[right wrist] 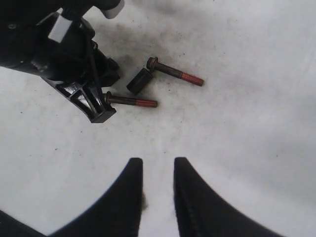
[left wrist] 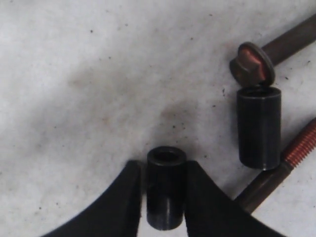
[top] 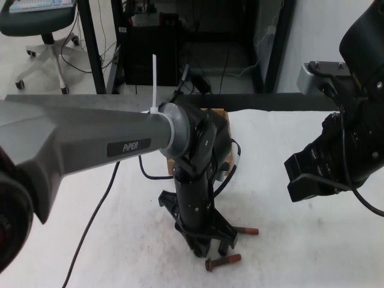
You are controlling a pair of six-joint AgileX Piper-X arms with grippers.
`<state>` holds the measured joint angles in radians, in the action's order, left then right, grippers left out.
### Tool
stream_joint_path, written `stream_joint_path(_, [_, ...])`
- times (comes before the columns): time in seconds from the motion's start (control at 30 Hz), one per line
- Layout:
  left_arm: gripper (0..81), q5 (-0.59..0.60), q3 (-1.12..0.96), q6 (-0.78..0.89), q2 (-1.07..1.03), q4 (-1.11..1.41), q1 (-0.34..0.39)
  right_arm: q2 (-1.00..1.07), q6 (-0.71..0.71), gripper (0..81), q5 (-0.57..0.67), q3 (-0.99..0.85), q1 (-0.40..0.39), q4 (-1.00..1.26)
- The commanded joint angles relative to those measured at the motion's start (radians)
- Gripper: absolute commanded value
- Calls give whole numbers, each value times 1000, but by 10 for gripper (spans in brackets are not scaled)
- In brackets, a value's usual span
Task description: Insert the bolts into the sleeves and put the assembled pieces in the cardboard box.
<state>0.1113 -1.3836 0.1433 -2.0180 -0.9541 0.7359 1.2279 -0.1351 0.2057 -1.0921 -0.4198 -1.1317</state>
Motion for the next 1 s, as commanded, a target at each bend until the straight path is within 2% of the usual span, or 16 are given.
stream_joint_path(0.0, [81, 9, 2, -36, -36, 22, 2, -9, 4, 212, 2, -3, 4, 7])
stream_joint_path(0.03, [1, 9, 2, -60, -36, 23, 2, -9, 9, 212, 2, -3, 4, 7])
stream_joint_path(0.3, [0, 9, 2, -143, -13, 20, 2, -9, 16, 212, 0, -3, 4, 7])
stream_joint_path(0.47, [0, 5, 2, -197, 76, 44, -13, -9, 19, 212, -61, -3, 4, 17])
stream_joint_path(0.83, [0, 2, 5, -230, 349, 33, -132, -4, 83, 212, -80, -3, 4, 127])
stream_joint_path(0.93, [0, 48, 60, -227, 455, 59, -175, 13, 86, 212, -80, -3, 4, 143])
stream_joint_path(0.97, [0, 97, 96, -227, 496, 84, -191, 19, 90, 212, -80, -3, 4, 142])
